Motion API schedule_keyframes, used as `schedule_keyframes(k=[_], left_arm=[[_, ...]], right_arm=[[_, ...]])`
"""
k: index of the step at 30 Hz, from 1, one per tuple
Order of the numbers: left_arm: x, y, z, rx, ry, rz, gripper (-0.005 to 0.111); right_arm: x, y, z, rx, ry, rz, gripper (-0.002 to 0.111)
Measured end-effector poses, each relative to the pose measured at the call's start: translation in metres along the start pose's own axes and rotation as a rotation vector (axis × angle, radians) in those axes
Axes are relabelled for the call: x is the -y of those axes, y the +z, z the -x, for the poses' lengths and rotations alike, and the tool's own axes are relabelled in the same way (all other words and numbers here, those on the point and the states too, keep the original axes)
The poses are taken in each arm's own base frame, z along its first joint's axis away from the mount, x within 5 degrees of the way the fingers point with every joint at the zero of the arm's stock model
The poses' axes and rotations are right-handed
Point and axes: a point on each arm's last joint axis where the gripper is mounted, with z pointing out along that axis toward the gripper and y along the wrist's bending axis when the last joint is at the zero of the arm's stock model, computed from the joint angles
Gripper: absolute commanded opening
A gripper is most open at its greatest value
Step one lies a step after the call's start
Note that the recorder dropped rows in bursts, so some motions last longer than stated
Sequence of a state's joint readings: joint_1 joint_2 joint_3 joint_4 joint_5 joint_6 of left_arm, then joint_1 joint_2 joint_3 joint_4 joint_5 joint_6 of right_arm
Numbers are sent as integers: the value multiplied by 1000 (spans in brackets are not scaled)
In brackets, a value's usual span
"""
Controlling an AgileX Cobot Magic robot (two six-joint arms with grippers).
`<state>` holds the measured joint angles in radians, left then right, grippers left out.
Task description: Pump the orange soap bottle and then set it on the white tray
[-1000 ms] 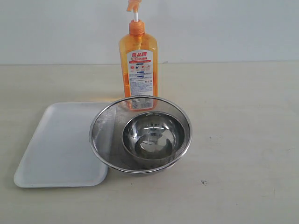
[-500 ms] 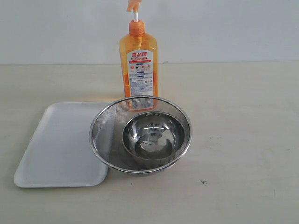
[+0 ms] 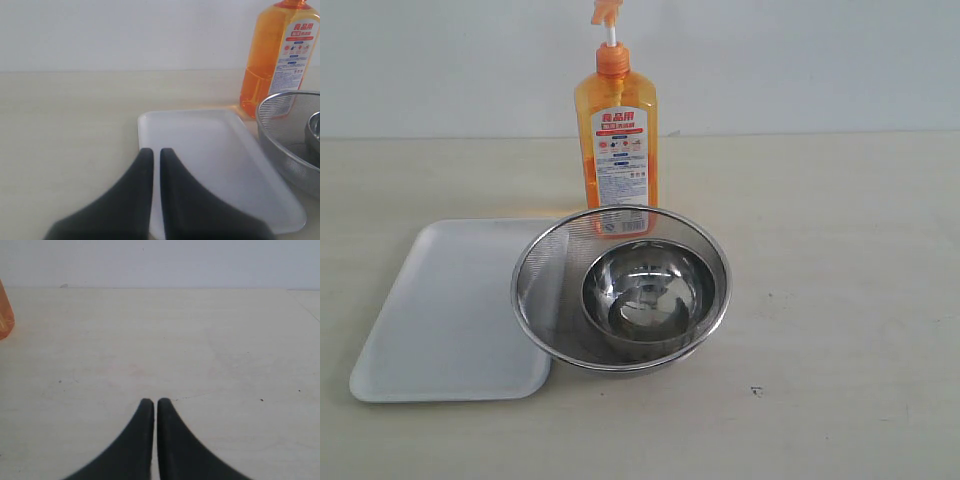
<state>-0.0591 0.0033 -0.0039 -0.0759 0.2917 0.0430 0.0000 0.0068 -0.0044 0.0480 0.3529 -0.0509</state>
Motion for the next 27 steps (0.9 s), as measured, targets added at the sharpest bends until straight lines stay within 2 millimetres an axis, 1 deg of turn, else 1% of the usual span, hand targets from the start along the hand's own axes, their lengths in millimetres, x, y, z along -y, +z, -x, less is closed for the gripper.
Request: schedule_keyframes(k=[4,9,13,18,20,24,27], left_arm=[[0,0,0,0,0,0,5],[0,0,0,0,0,0,5],[0,0,0,0,0,0,5],[0,0,0,0,0,0,5],[0,0,0,0,0,0,5],[0,0,0,0,0,0,5],[0,0,0,0,0,0,5]], right_arm=[[0,0,2,24,0,-1,0],[0,0,9,99,0,-5,0],[1,-2,17,189,3,-9,0],[1,-4,28,312,67,-4,0],[1,-5,30,332,77,-3,0],[1,-5,29,315,80,-1,0],[1,-9,37,299,69,2,0]])
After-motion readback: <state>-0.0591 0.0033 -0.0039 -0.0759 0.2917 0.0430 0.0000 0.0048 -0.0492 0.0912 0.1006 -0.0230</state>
